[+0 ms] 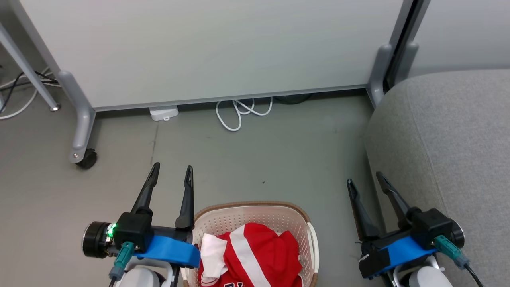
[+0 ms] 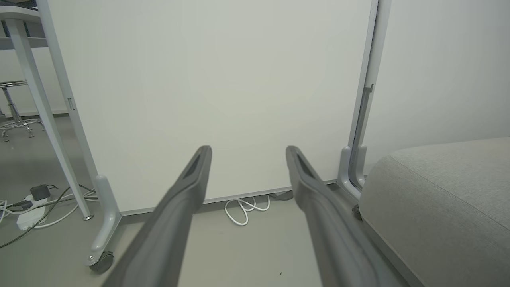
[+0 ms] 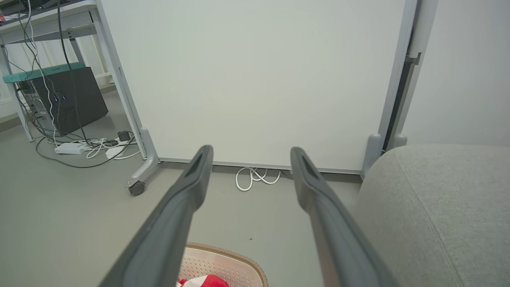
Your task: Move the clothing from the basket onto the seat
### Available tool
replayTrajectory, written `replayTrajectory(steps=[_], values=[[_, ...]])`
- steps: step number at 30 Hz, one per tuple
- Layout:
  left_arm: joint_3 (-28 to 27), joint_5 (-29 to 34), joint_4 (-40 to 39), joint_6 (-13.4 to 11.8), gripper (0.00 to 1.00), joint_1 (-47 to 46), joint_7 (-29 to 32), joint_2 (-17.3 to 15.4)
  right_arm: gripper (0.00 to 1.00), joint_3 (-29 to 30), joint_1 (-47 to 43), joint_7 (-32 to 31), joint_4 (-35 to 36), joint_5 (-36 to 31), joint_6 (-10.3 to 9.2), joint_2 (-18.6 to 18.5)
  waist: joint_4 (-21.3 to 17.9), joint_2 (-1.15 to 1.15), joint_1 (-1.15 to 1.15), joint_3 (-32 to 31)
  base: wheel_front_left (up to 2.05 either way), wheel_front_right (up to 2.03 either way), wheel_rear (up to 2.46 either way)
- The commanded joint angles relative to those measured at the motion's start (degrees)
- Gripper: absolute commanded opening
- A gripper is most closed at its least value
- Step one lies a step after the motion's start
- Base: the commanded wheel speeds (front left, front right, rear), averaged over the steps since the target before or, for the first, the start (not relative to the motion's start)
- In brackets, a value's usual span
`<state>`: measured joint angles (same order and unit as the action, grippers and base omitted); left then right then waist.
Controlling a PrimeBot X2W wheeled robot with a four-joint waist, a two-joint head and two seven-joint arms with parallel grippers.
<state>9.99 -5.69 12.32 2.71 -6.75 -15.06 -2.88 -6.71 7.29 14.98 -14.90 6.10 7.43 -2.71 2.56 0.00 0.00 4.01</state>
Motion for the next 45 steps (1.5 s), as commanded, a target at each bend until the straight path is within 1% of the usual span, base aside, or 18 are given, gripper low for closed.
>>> replayTrajectory(steps=[1, 7, 11, 15, 16, 21, 27, 33, 38, 45], values=[[0.06, 0.80, 0.77, 0.61, 1.00, -1.48, -0.17, -0.01, 1.00, -0.23, 1.20, 0.32, 0.39, -0.17, 0.11, -0.31, -1.01, 0.00, 0.00, 1.13, 0.00, 0.00, 0.00], [1.34, 2.42, 5.41, 2.65, 1.00, -5.11, -0.17, -0.47, 1.00, -0.53, 2.88, 0.31, 1.32, -0.55, 0.08, -0.31, -3.95, 0.00, 0.00, 4.83, 0.00, 0.00, 0.00], [3.47, 3.58, 9.85, 3.85, 1.00, -9.20, -0.17, -1.87, 1.00, -0.53, 5.05, 0.28, 2.50, -0.97, 0.08, -0.27, -6.12, 0.00, 0.00, 8.92, 0.00, 0.00, 0.00], [6.28, 4.43, 14.07, 4.49, 1.00, -13.84, -0.17, -3.37, 1.00, -0.35, 7.34, 0.28, 3.65, -1.02, 0.07, -0.26, -7.87, 0.00, 0.00, 13.54, 0.00, 0.00, 0.00], [6.28, 4.43, 14.07, 4.49, 1.00, -13.84, -0.17, -3.37, 1.00, -0.35, 7.34, 0.28, 3.65, -1.02, 0.07, -0.26, -7.87, 0.00, 0.00, 13.54, 0.00, 0.00, 0.00], [10.70, 5.00, 20.29, 4.82, 1.00, -19.41, -0.17, -5.41, 1.00, -0.67, 10.27, 0.28, 4.76, -0.99, 0.07, -0.26, -9.70, 0.00, 0.00, 19.18, 0.00, 0.00, 0.00], [20.17, 4.16, 29.25, 4.73, 1.00, -26.12, -0.16, -8.08, 1.00, -1.40, 13.51, 0.28, 6.46, -0.47, 0.07, -0.25, -11.61, 0.00, 0.00, 25.64, 0.00, 0.00, 0.00], [30.33, 1.88, 38.06, 4.75, 1.00, -32.68, -0.17, -9.91, 1.00, -1.78, 15.93, 0.28, 8.07, -0.73, 0.07, -0.24, -12.74, 0.00, 0.00, 31.64, 0.00, 0.00, 0.00], [38.53, -0.24, 45.66, 4.75, 1.00, -37.86, -0.17, -10.79, 1.00, -2.02, 17.92, 0.28, 9.07, -0.84, 0.07, -0.25, -13.51, 0.00, 0.00, 36.39, 0.00, 0.00, 0.00], [47.53, -3.23, 53.72, 4.76, 1.00, -45.30, 0.23, -11.34, 1.00, -1.31, 19.87, 0.28, 10.97, -0.57, 0.07, -0.25, -14.84, 0.00, 0.00, 43.01, 0.00, 0.00, 0.00]])
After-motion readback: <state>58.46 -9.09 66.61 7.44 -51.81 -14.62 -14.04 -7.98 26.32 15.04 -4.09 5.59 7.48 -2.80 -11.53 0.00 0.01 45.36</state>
